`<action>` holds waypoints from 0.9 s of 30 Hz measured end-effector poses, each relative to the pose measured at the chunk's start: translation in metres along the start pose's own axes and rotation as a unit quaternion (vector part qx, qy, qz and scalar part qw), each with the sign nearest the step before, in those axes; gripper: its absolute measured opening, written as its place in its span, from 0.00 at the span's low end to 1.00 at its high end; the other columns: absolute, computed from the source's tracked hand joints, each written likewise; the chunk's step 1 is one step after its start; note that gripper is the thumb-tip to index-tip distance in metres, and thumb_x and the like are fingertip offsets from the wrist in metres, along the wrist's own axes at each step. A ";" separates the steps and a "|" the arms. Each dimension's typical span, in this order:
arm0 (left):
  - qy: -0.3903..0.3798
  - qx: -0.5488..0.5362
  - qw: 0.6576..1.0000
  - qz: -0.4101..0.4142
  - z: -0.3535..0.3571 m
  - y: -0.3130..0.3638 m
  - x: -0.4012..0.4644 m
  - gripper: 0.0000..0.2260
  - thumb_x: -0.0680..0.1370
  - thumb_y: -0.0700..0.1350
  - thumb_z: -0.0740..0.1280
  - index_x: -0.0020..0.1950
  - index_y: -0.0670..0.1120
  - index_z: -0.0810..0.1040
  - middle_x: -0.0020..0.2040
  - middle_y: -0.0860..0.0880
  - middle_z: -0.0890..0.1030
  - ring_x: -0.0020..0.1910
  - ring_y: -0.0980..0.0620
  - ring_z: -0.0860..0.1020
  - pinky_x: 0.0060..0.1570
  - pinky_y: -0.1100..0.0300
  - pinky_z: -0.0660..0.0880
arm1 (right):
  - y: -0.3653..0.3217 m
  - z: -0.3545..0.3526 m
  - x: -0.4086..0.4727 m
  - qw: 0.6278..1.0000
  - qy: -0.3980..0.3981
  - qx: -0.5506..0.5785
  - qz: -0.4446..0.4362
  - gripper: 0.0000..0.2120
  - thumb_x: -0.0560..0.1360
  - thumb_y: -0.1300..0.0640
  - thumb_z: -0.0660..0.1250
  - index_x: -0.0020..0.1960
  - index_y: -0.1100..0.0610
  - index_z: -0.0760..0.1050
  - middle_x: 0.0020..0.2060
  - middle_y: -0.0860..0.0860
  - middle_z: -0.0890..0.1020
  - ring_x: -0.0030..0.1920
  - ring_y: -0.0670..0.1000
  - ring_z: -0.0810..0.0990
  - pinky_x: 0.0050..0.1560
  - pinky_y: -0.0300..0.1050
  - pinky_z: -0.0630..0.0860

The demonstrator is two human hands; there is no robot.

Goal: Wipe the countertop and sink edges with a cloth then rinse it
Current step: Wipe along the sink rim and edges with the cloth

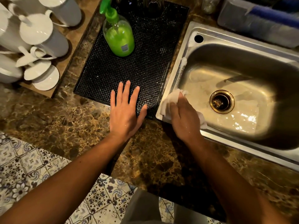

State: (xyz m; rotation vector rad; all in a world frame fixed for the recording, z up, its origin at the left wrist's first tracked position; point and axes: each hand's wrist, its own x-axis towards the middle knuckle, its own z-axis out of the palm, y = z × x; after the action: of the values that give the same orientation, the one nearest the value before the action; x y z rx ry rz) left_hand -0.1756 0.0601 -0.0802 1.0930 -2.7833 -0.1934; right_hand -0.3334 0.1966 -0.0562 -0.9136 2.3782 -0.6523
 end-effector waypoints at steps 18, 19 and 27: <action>0.018 -0.014 1.000 -0.001 0.001 0.000 0.001 0.29 0.84 0.58 0.60 0.81 0.45 0.66 0.83 0.39 0.59 0.83 0.38 0.55 0.81 0.38 0.51 | -0.025 0.006 0.057 0.988 0.012 -0.016 0.151 0.24 0.87 0.43 0.50 0.71 0.61 0.66 0.61 0.63 0.81 0.59 0.65 0.80 0.57 0.53 0.72; 0.016 -0.016 1.000 -0.004 0.001 0.000 0.001 0.29 0.84 0.58 0.60 0.81 0.45 0.65 0.83 0.40 0.59 0.84 0.38 0.55 0.81 0.38 0.51 | -0.030 0.006 0.063 0.990 0.017 -0.026 0.140 0.23 0.87 0.46 0.50 0.69 0.62 0.67 0.61 0.63 0.79 0.59 0.65 0.79 0.57 0.53 0.73; 0.009 -0.001 1.000 -0.002 -0.001 0.001 0.000 0.29 0.84 0.59 0.58 0.81 0.45 0.65 0.83 0.39 0.59 0.83 0.38 0.55 0.80 0.37 0.53 | -0.042 0.009 0.108 0.980 0.085 -0.008 0.180 0.32 0.86 0.42 0.51 0.81 0.62 0.53 0.75 0.61 0.71 0.72 0.61 0.74 0.68 0.51 0.72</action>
State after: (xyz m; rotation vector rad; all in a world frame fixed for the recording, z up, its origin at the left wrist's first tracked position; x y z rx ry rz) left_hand -0.1761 0.0603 -0.0789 1.0947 -2.7653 -0.1846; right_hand -0.3782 0.0902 -0.0691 -0.4262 2.6108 -0.5872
